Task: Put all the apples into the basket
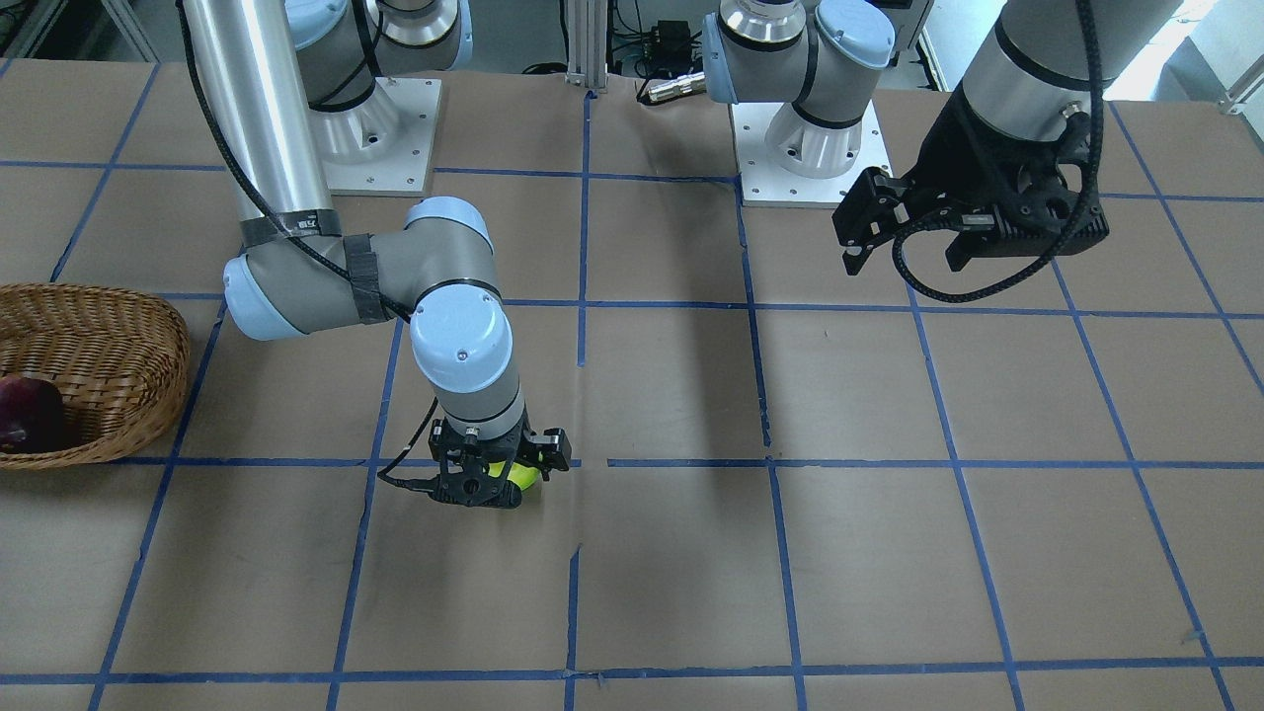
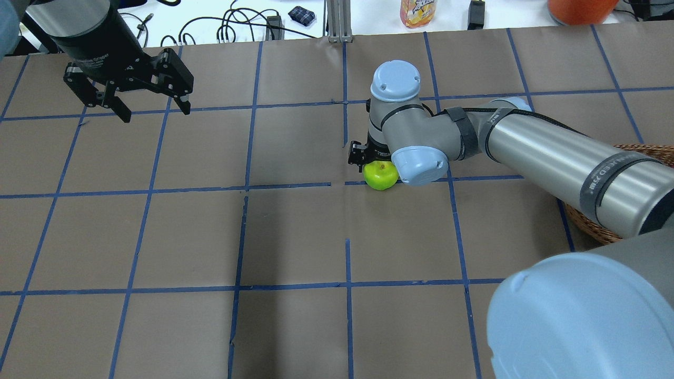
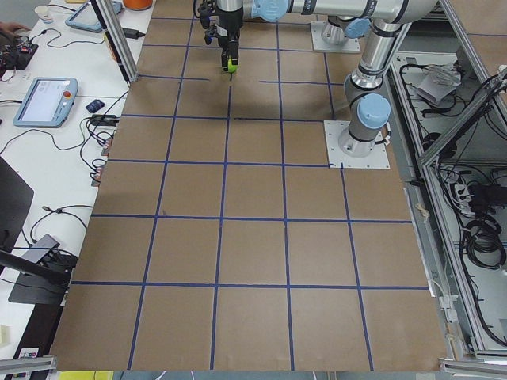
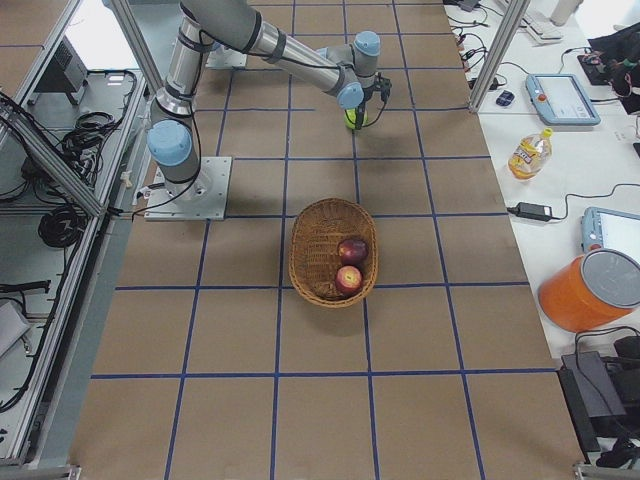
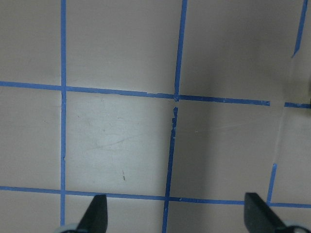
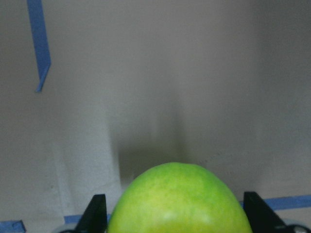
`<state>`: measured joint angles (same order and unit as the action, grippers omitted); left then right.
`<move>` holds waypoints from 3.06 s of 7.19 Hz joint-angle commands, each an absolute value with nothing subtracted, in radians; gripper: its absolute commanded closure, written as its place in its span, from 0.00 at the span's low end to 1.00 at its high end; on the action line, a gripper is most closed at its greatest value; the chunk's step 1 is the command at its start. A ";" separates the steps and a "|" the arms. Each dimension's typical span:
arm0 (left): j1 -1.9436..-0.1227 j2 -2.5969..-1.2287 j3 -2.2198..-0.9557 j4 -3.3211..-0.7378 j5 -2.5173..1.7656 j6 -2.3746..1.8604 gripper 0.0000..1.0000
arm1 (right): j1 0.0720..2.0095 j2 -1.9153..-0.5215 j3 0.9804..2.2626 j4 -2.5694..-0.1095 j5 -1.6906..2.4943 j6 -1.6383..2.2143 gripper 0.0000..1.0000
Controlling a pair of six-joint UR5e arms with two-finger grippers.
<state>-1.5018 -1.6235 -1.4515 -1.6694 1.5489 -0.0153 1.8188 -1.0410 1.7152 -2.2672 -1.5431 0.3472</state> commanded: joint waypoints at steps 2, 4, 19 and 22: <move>-1.505 -1.621 -1.451 -1.667 1.548 -0.009 0.00 | 1.803 -1.058 1.704 -2.249 -1.548 0.306 0.59; -1.509 -1.624 -1.454 -1.666 1.545 -0.003 0.00 | 1.655 -1.145 1.660 -2.095 -1.546 0.107 0.58; -1.516 -1.568 -1.505 -1.720 1.529 -0.006 0.00 | 1.111 -1.520 1.618 -1.649 -1.497 -0.617 0.00; -1.519 -1.516 -1.570 -1.721 1.532 -0.003 0.00 | 1.468 -1.522 1.517 -1.533 -1.580 -0.158 0.00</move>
